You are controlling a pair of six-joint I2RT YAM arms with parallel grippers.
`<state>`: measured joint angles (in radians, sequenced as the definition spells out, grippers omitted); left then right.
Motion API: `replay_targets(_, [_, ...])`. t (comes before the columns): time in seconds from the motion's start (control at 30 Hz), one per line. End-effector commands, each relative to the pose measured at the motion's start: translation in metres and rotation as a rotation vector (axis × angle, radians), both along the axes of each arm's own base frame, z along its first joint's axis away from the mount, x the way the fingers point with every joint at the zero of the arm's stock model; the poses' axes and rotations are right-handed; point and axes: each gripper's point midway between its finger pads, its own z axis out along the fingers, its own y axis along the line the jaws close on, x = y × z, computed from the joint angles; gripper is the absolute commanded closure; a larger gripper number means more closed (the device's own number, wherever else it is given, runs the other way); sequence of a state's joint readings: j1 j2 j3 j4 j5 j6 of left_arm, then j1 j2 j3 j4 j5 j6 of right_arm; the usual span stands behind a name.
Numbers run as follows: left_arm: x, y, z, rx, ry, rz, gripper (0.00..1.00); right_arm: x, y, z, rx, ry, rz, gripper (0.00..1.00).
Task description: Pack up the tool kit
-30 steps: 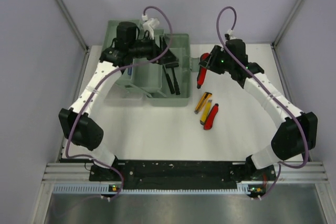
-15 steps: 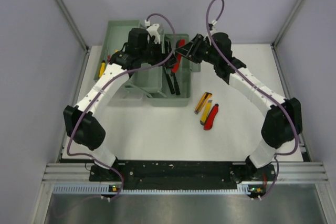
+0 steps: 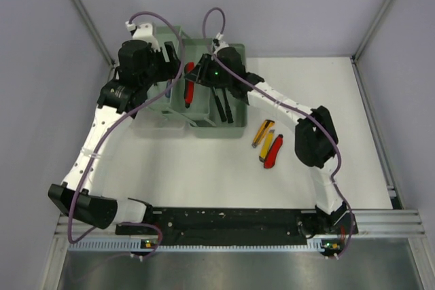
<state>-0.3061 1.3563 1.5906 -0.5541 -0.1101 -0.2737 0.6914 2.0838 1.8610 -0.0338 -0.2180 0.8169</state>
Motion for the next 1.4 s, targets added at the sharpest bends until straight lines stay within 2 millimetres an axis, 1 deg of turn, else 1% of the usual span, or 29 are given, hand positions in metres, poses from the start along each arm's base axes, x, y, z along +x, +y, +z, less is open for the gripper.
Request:
replay_targets(0.0, [-0.01, 0.011, -0.009, 0.008, 0.025, 0.032, 0.2, 0.013, 0.005, -0.004, -0.116, -0.071, -0.088, 0.99])
replay_targets(0.1, [-0.012, 0.011, -0.011, -0.003, 0.029, 0.026, 0.2, 0.017, 0.005, -0.022, -0.145, -0.042, -0.112, 0.99])
replay_targets(0.2, [-0.013, 0.008, -0.013, -0.011, 0.036, 0.016, 0.2, 0.02, 0.01, -0.035, -0.164, -0.028, -0.127, 0.98])
replay_targets(0.23, [-0.013, 0.008, -0.014, -0.011, 0.039, 0.015, 0.2, 0.022, 0.012, -0.036, -0.158, -0.022, -0.129, 0.96])
replay_targets(0.3, [-0.013, 0.008, -0.014, -0.008, 0.04, 0.014, 0.2, 0.025, 0.018, -0.046, -0.148, 0.005, -0.129, 0.92])
replay_targets(0.4, [-0.013, 0.009, -0.016, 0.001, 0.043, 0.009, 0.2, 0.025, 0.028, -0.051, -0.115, 0.04, -0.111, 0.87])
replay_targets(0.47, [-0.013, 0.009, -0.016, 0.003, 0.044, 0.01, 0.2, 0.025, 0.031, -0.058, -0.102, 0.071, -0.109, 0.84])
replay_targets(0.63, [-0.013, 0.007, -0.019, -0.004, 0.052, 0.002, 0.2, 0.019, 0.036, -0.062, -0.045, 0.158, -0.109, 0.74])
replay_targets(0.67, [-0.013, 0.006, -0.018, -0.005, 0.051, -0.001, 0.2, 0.018, 0.037, -0.06, -0.031, 0.171, -0.107, 0.67])
replay_targets(0.77, [-0.013, 0.006, -0.02, -0.007, 0.054, -0.001, 0.2, 0.015, 0.04, -0.06, -0.002, 0.205, -0.095, 0.53])
replay_targets(0.8, [-0.013, 0.006, -0.019, -0.009, 0.053, -0.001, 0.2, 0.015, 0.04, -0.057, 0.007, 0.204, -0.093, 0.49])
replay_targets(0.87, [-0.012, 0.006, -0.019, -0.009, 0.055, -0.002, 0.2, 0.014, 0.037, -0.051, 0.016, 0.196, -0.092, 0.42])
replay_targets(0.93, [-0.012, 0.005, -0.019, -0.009, 0.055, -0.004, 0.2, 0.014, 0.033, -0.046, 0.017, 0.182, -0.096, 0.41])
replay_targets(1.0, [-0.012, 0.005, -0.018, -0.01, 0.053, -0.004, 0.2, 0.014, 0.025, -0.043, 0.004, 0.167, -0.113, 0.41])
replay_targets(1.1, [-0.012, 0.005, -0.017, -0.013, 0.051, -0.006, 0.2, 0.016, 0.008, -0.035, -0.024, 0.13, -0.152, 0.46])
replay_targets(1.2, [-0.012, 0.005, -0.015, -0.014, 0.05, -0.008, 0.2, 0.016, -0.008, -0.022, -0.08, 0.073, -0.19, 0.61])
replay_targets(1.23, [-0.012, 0.005, -0.014, -0.015, 0.047, -0.008, 0.2, 0.014, -0.012, -0.016, -0.093, 0.053, -0.184, 0.68])
replay_targets(1.3, [-0.012, 0.005, -0.013, -0.016, 0.044, -0.008, 0.2, 0.016, -0.025, -0.003, -0.127, 0.0, -0.226, 0.83])
replay_targets(1.37, [-0.012, 0.004, -0.013, -0.015, 0.046, -0.011, 0.2, 0.014, -0.035, 0.014, -0.147, -0.056, -0.24, 0.94])
